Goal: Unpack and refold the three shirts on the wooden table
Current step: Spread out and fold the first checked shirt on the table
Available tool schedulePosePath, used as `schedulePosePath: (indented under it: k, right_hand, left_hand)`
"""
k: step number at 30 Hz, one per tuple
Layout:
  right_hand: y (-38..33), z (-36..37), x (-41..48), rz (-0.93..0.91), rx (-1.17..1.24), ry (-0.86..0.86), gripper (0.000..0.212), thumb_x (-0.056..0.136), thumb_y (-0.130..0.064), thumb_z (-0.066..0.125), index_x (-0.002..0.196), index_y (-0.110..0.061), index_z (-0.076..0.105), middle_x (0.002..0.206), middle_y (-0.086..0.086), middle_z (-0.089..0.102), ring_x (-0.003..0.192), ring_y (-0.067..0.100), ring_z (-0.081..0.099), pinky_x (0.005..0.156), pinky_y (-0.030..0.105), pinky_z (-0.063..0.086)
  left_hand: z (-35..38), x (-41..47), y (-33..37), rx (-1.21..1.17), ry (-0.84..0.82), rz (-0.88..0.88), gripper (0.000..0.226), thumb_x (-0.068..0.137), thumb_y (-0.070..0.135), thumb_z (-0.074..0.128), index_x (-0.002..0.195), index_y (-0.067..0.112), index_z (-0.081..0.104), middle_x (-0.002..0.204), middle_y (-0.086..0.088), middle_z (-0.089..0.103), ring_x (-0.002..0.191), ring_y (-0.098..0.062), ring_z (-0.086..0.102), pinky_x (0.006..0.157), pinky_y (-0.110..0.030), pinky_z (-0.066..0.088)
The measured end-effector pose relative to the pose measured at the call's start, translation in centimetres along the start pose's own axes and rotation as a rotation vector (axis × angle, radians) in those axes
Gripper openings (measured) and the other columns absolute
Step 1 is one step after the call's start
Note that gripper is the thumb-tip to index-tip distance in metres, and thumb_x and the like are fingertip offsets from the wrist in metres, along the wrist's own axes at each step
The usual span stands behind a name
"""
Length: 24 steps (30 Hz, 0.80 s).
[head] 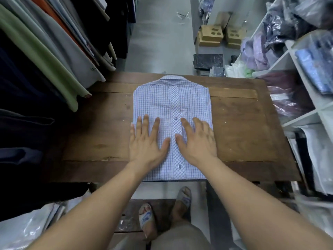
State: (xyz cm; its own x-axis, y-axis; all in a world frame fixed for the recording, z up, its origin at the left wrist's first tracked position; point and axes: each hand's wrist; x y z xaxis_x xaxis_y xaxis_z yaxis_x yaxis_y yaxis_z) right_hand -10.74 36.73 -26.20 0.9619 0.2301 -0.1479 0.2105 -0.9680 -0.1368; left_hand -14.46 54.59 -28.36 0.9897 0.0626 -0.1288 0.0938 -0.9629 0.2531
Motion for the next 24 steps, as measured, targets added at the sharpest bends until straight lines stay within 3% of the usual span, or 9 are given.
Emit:
schedulePosePath:
  k: [3,6,10,16,18,20,22,24]
  right_hand:
    - [0.3,1.4,-2.0,0.06,0.056,-0.106,0.066,0.101,-0.065,0.018,0.16,-0.037,0.011,0.168,0.01,0.004,0.154,0.032,0.002,0.125,0.047,0.003]
    - [0.8,2.8,-2.6,0.066,0.064,-0.104,0.069,0.098,-0.071,0.006,0.159,-0.04,-0.004,0.168,0.002,-0.018,0.153,0.026,-0.021,0.124,0.046,-0.011]
    - [1.2,4.0,-2.4,0.077,0.023,-0.056,0.072,0.096,-0.073,0.0,0.16,-0.039,-0.005,0.167,0.001,-0.02,0.152,0.024,-0.025,0.124,0.047,-0.01]
    - [1.2,4.2,-2.3,0.074,-0.012,-0.065,0.074,0.095,-0.073,-0.003,0.159,-0.037,-0.011,0.166,0.001,-0.023,0.151,0.024,-0.027,0.124,0.046,-0.012]
    - [1.1,3.9,-2.3,0.077,-0.003,-0.088,0.075,0.095,-0.072,0.0,0.159,-0.034,-0.011,0.166,0.002,-0.022,0.151,0.025,-0.026,0.124,0.047,-0.011]
    - [0.8,3.3,-2.1,0.084,0.012,-0.107,0.075,0.098,-0.069,0.009,0.16,-0.03,-0.008,0.168,0.005,-0.015,0.153,0.03,-0.018,0.124,0.048,-0.008]
    - [0.0,2.2,-1.6,0.072,-0.003,-0.065,0.073,0.099,-0.06,0.029,0.16,-0.027,0.004,0.166,0.013,0.004,0.152,0.038,0.001,0.123,0.051,0.001]
    - [-1.5,0.6,-0.4,0.013,-0.022,0.009,0.075,0.091,-0.046,0.048,0.156,-0.024,0.018,0.16,0.015,0.018,0.143,0.037,0.018,0.12,0.052,0.013]
  left_hand:
    - [1.3,-1.5,-1.3,0.036,-0.063,-0.019,0.079,0.093,0.076,0.0,0.159,0.036,-0.012,0.166,-0.006,-0.023,0.151,-0.025,-0.029,0.123,-0.05,-0.015]
    - [1.8,-1.7,-1.9,0.049,-0.025,-0.006,0.079,0.091,0.08,-0.002,0.159,0.039,-0.011,0.166,-0.004,-0.022,0.15,-0.023,-0.03,0.122,-0.05,-0.015]
    - [2.0,-1.6,-1.9,0.026,0.003,-0.011,0.079,0.092,0.08,0.004,0.16,0.039,-0.003,0.168,-0.006,-0.017,0.152,-0.026,-0.026,0.124,-0.05,-0.011]
    - [2.0,-1.8,-2.0,-0.005,-0.03,-0.067,0.08,0.09,0.083,0.005,0.158,0.044,-0.009,0.164,-0.012,-0.027,0.15,-0.03,-0.028,0.124,-0.047,-0.013]
    - [1.6,-1.7,-2.0,-0.089,-0.022,-0.075,0.075,0.095,0.077,0.012,0.159,0.041,0.002,0.167,-0.011,-0.017,0.154,-0.029,-0.019,0.125,-0.045,-0.01]
    - [0.5,-1.3,-2.0,-0.235,0.079,-0.127,0.064,0.1,0.062,0.031,0.155,0.03,0.029,0.167,-0.012,0.011,0.154,-0.03,0.009,0.126,-0.046,0.007]
    - [-0.9,-0.4,-1.9,-0.325,0.185,-0.205,0.052,0.099,0.042,0.049,0.145,0.018,0.046,0.157,-0.011,0.034,0.143,-0.029,0.034,0.12,-0.046,0.025]
    - [-2.1,1.0,-1.7,-0.386,0.205,-0.283,0.049,0.097,0.03,0.056,0.143,0.017,0.048,0.149,-0.008,0.042,0.134,-0.029,0.045,0.113,-0.046,0.036]
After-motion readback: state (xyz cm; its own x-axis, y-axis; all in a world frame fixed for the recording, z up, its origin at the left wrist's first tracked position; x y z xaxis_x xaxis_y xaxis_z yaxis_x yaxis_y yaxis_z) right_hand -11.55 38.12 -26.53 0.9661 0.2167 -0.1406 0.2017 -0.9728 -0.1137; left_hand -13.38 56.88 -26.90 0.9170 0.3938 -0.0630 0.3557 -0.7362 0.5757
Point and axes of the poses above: each hand's wrist, its own x-axis towards the middle knuckle, its own z-axis out of the palm, y = z × x
